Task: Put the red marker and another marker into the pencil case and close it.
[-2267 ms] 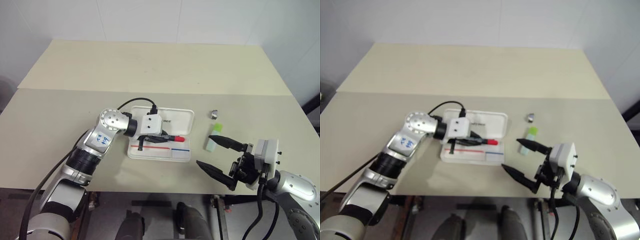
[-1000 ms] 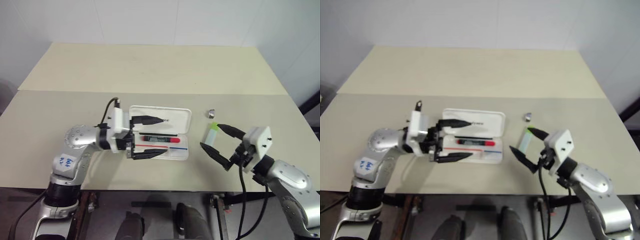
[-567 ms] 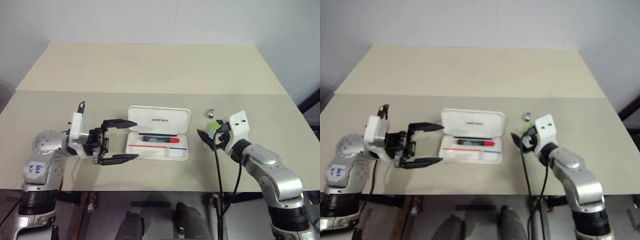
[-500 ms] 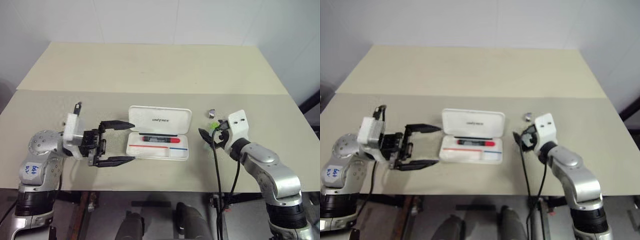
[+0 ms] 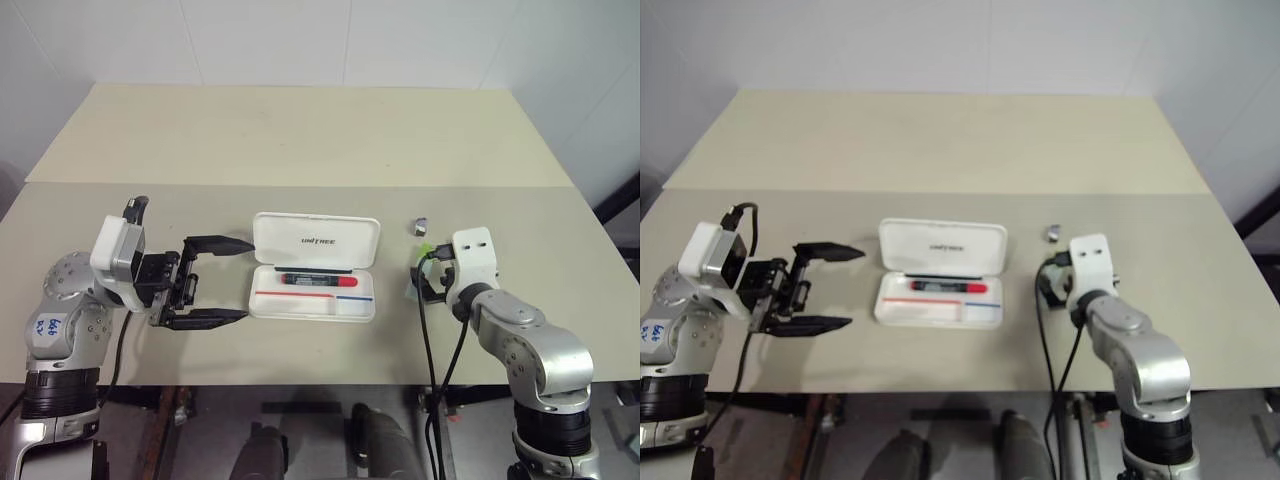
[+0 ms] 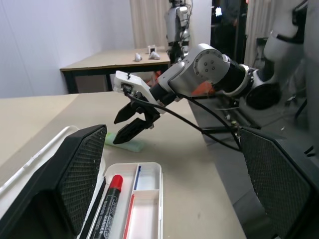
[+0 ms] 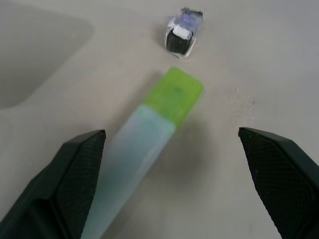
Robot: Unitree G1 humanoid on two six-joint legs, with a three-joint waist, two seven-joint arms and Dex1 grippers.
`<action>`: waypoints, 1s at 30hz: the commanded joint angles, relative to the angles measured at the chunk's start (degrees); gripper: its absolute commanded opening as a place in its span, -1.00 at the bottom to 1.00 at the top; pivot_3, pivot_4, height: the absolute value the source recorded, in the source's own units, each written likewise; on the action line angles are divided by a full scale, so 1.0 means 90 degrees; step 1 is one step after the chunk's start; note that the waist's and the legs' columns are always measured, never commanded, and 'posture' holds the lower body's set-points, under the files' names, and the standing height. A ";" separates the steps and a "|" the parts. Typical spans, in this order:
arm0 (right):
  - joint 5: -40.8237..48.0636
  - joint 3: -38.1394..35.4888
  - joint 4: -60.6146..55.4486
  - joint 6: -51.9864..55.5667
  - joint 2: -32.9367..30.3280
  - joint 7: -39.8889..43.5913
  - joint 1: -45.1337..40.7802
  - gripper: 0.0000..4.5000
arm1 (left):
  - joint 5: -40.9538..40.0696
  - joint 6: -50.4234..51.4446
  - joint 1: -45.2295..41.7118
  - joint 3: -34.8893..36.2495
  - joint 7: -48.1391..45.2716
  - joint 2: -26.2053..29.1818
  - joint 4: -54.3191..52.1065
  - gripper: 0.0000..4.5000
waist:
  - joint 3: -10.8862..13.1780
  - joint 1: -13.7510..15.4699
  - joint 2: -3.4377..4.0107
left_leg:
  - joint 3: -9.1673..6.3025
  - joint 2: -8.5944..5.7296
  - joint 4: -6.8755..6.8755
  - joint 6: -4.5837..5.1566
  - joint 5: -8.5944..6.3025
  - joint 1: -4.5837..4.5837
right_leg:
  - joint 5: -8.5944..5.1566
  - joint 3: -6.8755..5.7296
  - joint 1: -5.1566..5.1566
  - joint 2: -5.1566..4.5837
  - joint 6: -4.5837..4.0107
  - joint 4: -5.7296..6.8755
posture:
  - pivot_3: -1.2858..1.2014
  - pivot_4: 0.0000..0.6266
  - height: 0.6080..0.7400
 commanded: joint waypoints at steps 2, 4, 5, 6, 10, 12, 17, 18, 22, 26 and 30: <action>-0.0013 -0.0176 -0.0210 0.0228 0.0136 -0.0004 -0.0186 1.00 | -0.0139 0.0089 -0.0111 0.0100 -0.0196 0.0202 0.0104 0.99 | 0.0000 -0.0001 0.0000 | 0.0000 0.0000 -0.0011 0.0000 0.0000 0.0001 | 0.0001 0.0000 -0.0004 0.0001 0.0002 0.0000 | 0.03 -0.52 1.00; -0.0035 -0.0170 -0.0157 0.0372 0.0101 0.0028 -0.0240 1.00 | -0.0122 0.0120 -0.0099 0.0078 -0.0230 0.0244 0.0097 0.99 | 0.0000 -0.0001 0.0000 | 0.0001 0.0000 -0.0019 0.0000 0.0001 -0.0004 | 0.0001 0.0000 -0.0014 0.0001 0.0002 -0.0001 | 0.03 -0.52 1.00; -0.0058 -0.0122 -0.0094 0.0412 0.0094 0.0034 -0.0272 1.00 | -0.0101 0.0120 -0.0067 0.0078 -0.0292 0.0304 0.0109 0.99 | 0.0000 -0.0001 0.0000 | 0.0001 0.0000 -0.0021 0.0000 0.0001 -0.0007 | 0.0000 0.0000 -0.0019 0.0001 0.0002 -0.0002 | 0.03 -0.52 1.00; -0.0078 -0.0092 -0.0023 0.0448 0.0112 0.0025 -0.0315 1.00 | -0.0090 0.0122 -0.0030 0.0087 -0.0342 0.0361 0.0114 0.99 | 0.0000 -0.0001 0.0000 | 0.0003 0.0000 -0.0026 0.0000 0.0001 -0.0010 | 0.0000 0.0001 -0.0026 0.0001 0.0001 -0.0002 | 0.03 -0.52 1.00; -0.0196 -0.0061 0.0208 0.0629 0.0174 -0.0069 -0.0445 1.00 | -0.0121 0.0141 0.0069 0.0155 -0.0343 0.0519 0.0074 0.99 | 0.0000 -0.0003 0.0000 | 0.0008 0.0000 -0.0028 -0.0001 0.0001 -0.0030 | 0.0000 0.0002 -0.0050 0.0000 0.0001 0.0000 | 0.03 -0.52 1.00; -0.0257 -0.0060 0.0342 0.0838 0.0212 -0.0139 -0.0506 1.00 | -0.0129 0.0129 0.0129 0.0243 -0.0294 0.0607 0.0048 0.99 | 0.0000 -0.0004 0.0000 | 0.0008 0.0000 -0.0029 -0.0001 0.0001 -0.0035 | 0.0000 0.0002 -0.0056 0.0000 0.0001 0.0000 | 0.03 -0.52 1.00; -0.0391 -0.0109 0.0599 0.1451 0.0282 -0.0235 -0.0672 1.00 | -0.0160 0.0112 0.0250 0.0393 -0.0182 0.0748 -0.0057 0.99 | -0.0005 0.0017 -0.0006 | 0.0008 0.0001 -0.0027 -0.0001 0.0001 -0.0037 | -0.0001 0.0002 -0.0056 0.0000 0.0000 0.0001 | 0.03 -0.52 1.00; -0.0459 -0.0106 0.0656 0.1513 0.0311 -0.0289 -0.0713 1.00 | -0.0174 0.0120 0.0271 0.0439 -0.0169 0.0770 -0.0085 0.99 | -0.0005 0.0015 -0.0006 | 0.0007 0.0001 -0.0026 -0.0002 0.0001 -0.0034 | -0.0001 0.0001 -0.0053 0.0000 0.0000 0.0001 | 0.03 -0.52 1.00; -0.0696 -0.0161 0.0920 0.1609 0.0445 -0.0473 -0.0776 0.83 | -0.0179 0.0101 0.0387 0.0500 -0.0096 0.0770 -0.0225 1.00 | -0.0009 0.0002 -0.0009 | 0.0008 0.0001 -0.0026 -0.0002 0.0001 -0.0021 | -0.0001 0.0002 -0.0040 0.0000 0.0000 0.0001 | 0.03 -0.52 1.00; -0.0746 -0.0140 0.0896 0.1683 0.0472 -0.0456 -0.0811 0.30 | -0.0217 0.0129 0.0498 0.0539 -0.0010 0.0736 -0.0398 1.00 | -0.0011 0.0036 -0.0012 | -0.0002 0.0001 -0.0025 -0.0002 0.0001 0.0007 | -0.0001 -0.0003 -0.0001 -0.0001 -0.0001 -0.0008 | 0.03 -0.52 1.00; -0.0744 -0.0117 0.0920 0.1666 0.0375 -0.0393 -0.0785 -0.26 | -0.0233 0.0120 0.0579 0.0579 0.0019 0.0723 -0.0481 1.00 | -0.0012 0.0065 -0.0014 | -0.0011 -0.0004 -0.0019 -0.0002 0.0001 0.0008 | -0.0006 -0.0007 0.0011 -0.0007 -0.0011 -0.0014 | 0.03 -0.52 1.00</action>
